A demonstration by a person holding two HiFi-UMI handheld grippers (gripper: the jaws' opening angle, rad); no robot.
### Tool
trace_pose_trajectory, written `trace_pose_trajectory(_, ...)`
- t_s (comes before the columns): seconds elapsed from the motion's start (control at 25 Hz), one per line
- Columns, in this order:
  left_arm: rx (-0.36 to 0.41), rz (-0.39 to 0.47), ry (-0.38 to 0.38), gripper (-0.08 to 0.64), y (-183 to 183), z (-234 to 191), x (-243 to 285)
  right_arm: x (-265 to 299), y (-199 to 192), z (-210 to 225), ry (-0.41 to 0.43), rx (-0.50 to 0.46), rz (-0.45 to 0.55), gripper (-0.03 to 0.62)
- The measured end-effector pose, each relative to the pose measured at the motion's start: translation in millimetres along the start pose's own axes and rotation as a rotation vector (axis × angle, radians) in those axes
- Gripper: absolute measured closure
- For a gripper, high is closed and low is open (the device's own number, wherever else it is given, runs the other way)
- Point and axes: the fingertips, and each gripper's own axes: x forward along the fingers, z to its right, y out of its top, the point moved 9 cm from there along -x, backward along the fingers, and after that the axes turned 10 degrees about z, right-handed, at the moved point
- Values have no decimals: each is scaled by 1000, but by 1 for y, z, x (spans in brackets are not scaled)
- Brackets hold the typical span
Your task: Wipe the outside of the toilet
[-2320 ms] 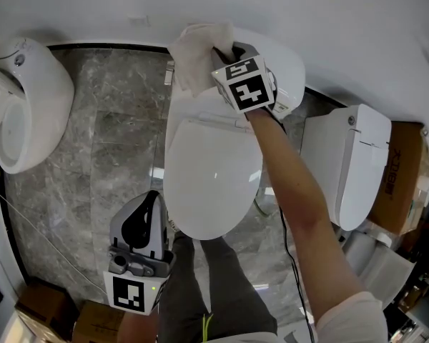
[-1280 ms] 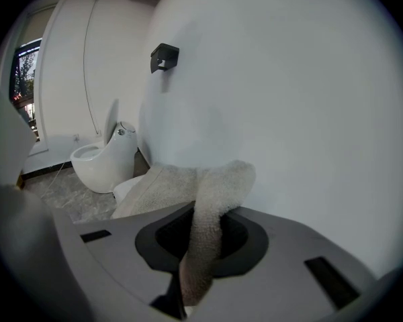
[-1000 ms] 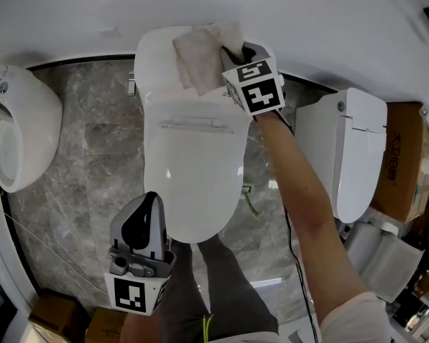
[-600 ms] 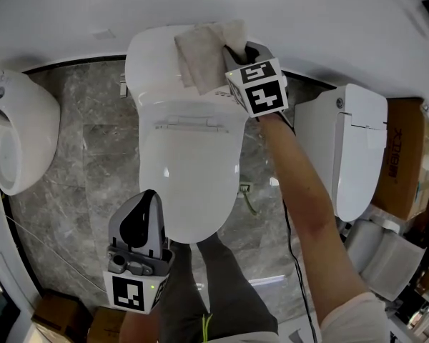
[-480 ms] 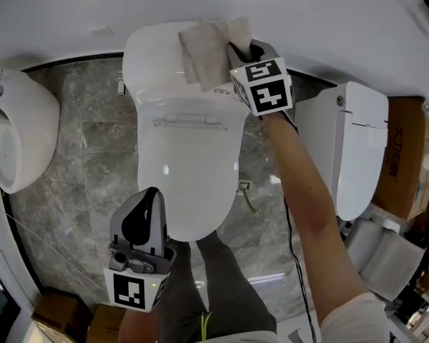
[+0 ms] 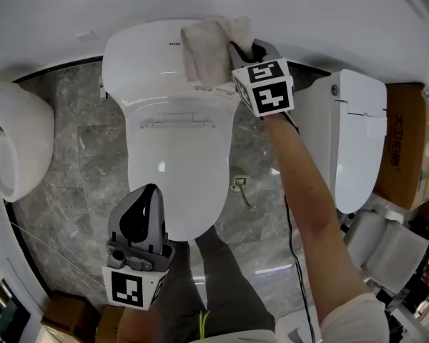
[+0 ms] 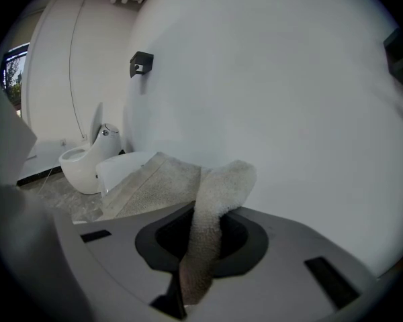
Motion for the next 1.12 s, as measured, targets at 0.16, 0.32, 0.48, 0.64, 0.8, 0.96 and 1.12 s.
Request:
trace_pose_trajectory(0.16,-5,-20,-11,543,-4,10,10,-7,-10,10,-8,7,6,522)
trace_pose_trajectory(0.32,0,-29,-32,543,-6,17,20,-12,-21,21,-18,19,-1,522)
trace_pose_trajectory(0.48,1,-30,-40,543,-10,23,27,-16,-32,31,-30,28,-10,522)
trace_pose_trajectory(0.64,-1,-39,-43,543,-13,27,31,-18,-40,38,-38,35,-17,522)
trace_pose_trajectory(0.8,-1,-48,-48,543,-18,31,35,-18,-48,44,-41,39,-23,522)
trace_pose_trajectory(0.96,-5,-55,-58,543,-23,37,42,-19,-56,52,-46,41,-32,522)
trace_pose_trajectory(1.12,-2,-63,-73,543,-25,45,47,-27,-68,62,-60,44,-53,522)
